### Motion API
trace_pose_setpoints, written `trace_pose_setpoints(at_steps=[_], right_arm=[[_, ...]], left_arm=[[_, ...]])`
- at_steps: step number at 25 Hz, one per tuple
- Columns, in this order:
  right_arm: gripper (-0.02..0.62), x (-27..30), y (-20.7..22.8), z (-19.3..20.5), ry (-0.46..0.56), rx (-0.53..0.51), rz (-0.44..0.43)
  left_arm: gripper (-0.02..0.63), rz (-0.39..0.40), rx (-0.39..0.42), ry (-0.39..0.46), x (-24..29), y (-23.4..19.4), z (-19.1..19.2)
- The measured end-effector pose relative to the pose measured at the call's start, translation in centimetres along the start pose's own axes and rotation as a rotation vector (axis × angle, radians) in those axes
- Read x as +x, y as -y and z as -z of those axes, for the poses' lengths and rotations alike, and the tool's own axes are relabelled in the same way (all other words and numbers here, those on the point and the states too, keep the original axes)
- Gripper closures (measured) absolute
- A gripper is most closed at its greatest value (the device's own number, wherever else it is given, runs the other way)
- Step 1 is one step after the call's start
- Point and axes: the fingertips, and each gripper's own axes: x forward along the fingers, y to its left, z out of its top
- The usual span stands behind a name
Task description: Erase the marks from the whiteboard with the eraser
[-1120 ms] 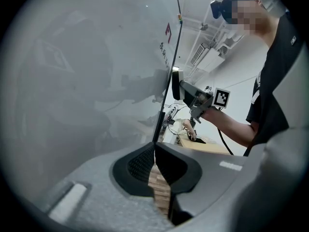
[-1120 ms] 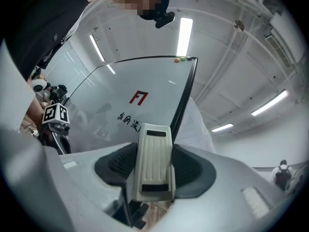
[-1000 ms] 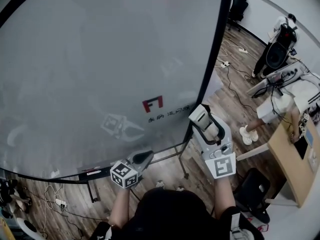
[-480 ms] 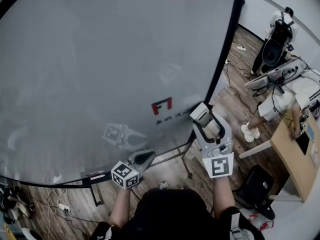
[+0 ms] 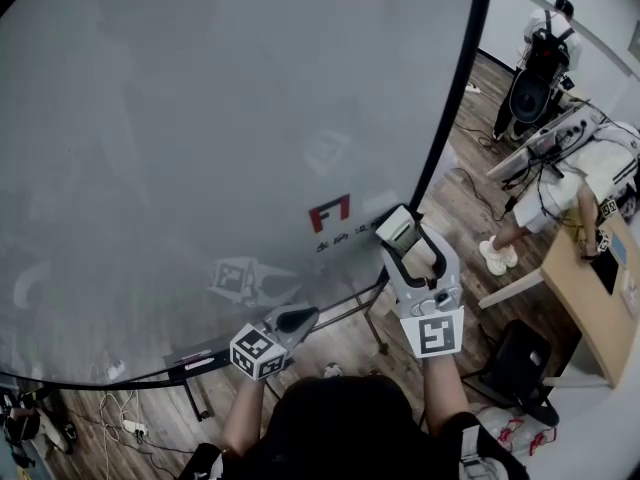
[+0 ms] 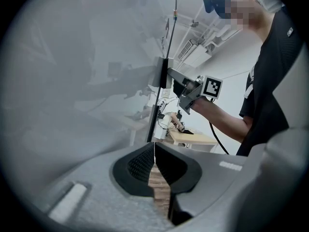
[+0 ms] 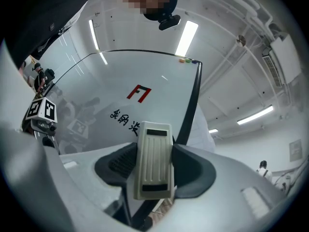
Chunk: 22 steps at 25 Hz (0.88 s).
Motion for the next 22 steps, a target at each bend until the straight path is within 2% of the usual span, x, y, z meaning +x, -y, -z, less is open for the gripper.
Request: trace_pose_setpoints(at_steps=[11, 22], right_arm=[[0.36, 0.2, -3.8, 0.0, -0.025, 0.012, -0.048], [0.36, 0.4, -8.7, -1.3, -0.025, -0.084, -0.158]], left_arm=[[0.591, 0.011, 0.004, 0.0, -0.7, -0.2, 0.4], [0.591, -0.003, -0.004, 0.0, -1.9, -0.6, 0.9]])
